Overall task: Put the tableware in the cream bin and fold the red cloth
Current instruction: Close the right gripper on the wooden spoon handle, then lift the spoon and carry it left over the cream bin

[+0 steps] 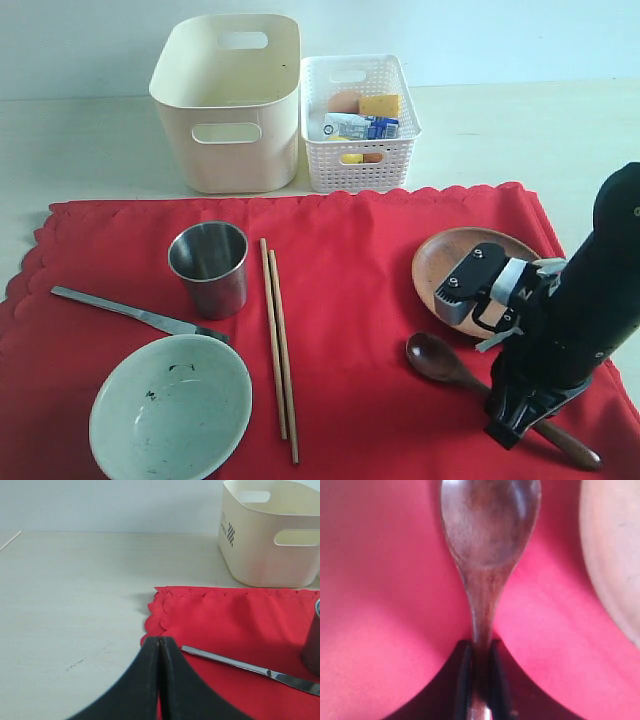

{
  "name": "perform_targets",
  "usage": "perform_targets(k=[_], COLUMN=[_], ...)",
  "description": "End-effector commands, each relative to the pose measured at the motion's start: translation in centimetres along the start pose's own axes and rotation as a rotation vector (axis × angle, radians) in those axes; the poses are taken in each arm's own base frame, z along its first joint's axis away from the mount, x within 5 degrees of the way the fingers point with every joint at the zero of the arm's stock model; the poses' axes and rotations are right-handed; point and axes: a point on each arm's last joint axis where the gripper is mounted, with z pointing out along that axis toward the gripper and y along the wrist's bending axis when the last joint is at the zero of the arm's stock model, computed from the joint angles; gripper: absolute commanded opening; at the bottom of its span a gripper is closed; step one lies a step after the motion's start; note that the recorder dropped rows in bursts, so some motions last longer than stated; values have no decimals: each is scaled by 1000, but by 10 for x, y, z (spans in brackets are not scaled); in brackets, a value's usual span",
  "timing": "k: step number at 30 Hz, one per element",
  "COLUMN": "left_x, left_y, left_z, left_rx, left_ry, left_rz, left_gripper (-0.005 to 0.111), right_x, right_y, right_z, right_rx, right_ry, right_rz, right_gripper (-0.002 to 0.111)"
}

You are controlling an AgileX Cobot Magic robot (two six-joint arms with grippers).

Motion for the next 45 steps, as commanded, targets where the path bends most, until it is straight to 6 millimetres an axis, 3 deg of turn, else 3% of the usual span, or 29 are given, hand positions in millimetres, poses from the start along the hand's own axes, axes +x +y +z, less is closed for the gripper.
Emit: perform_targets(k=[1, 13, 19, 27, 34, 39, 45], left_x=[0, 0, 0, 0, 0, 0, 0], left_y=[0, 0, 0, 0, 0, 0, 0], left_z=[0, 0, 0, 0, 0, 0, 0], left_rx=[3, 3, 3, 3, 3, 3, 3], left_ry=[-7, -7, -7, -7, -7, -7, -7], left_rz=[-12, -12, -12, -12, -12, -12, -12], left_gripper=[0, 0, 0, 0, 0, 0, 0], right_x=[1, 1, -16, -56, -96, -131, -178], right_y=[4, 20, 26, 28, 18, 3, -20], right_z=[-6, -45, -71, -114, -148, -157, -155], right_rx=[-6, -13, -71, -116, -82, -65, -66], right_ry=[-10, -145, -224, -447, -629, -694, -763], right_rz=[-1, 0, 11, 59, 76, 85, 120], right_gripper=[0, 0, 0, 0, 0, 0, 0])
